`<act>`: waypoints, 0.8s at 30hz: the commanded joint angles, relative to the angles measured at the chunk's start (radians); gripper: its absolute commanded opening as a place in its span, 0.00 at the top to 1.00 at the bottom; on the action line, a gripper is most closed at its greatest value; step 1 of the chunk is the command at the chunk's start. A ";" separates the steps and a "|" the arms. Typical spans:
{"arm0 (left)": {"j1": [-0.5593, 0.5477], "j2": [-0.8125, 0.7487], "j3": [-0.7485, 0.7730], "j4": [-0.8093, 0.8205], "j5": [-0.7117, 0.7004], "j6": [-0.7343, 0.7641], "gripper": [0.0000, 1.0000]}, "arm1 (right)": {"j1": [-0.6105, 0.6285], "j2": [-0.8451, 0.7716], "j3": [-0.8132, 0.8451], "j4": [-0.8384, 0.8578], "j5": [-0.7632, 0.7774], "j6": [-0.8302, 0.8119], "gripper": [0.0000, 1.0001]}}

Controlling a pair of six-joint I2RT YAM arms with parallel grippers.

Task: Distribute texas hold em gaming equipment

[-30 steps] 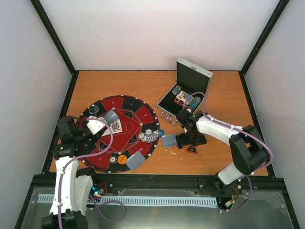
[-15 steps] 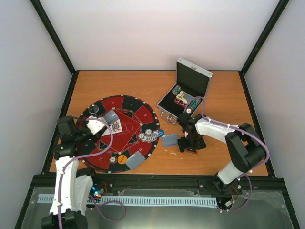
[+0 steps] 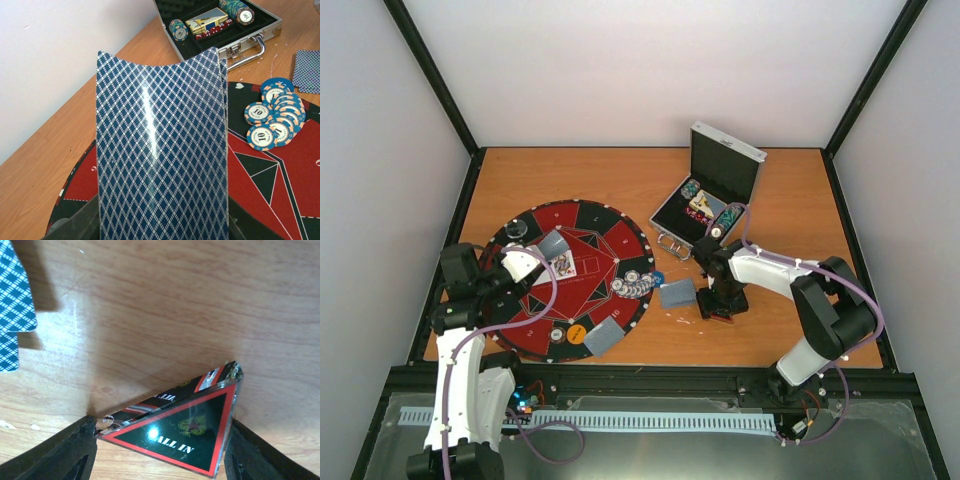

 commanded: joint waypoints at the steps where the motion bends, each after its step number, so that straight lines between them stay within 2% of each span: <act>1: 0.004 -0.012 0.017 0.018 0.028 -0.008 0.62 | -0.010 0.027 0.006 0.001 0.018 0.002 0.34; 4: 0.004 -0.013 0.015 0.018 0.029 -0.010 0.62 | -0.009 0.020 0.017 -0.014 0.023 -0.001 0.39; 9: 0.004 -0.012 0.014 0.027 0.031 -0.012 0.62 | -0.009 0.006 0.033 -0.036 0.032 -0.013 0.41; 15: 0.005 -0.012 0.010 0.027 0.033 -0.015 0.62 | -0.009 0.021 0.042 -0.016 0.008 -0.012 0.23; 21: 0.004 -0.011 0.015 0.026 0.028 -0.015 0.62 | -0.009 0.048 0.062 -0.003 0.017 -0.010 0.22; 24: 0.004 -0.013 0.013 0.024 0.027 -0.015 0.62 | -0.009 0.050 0.052 -0.005 0.024 -0.008 0.26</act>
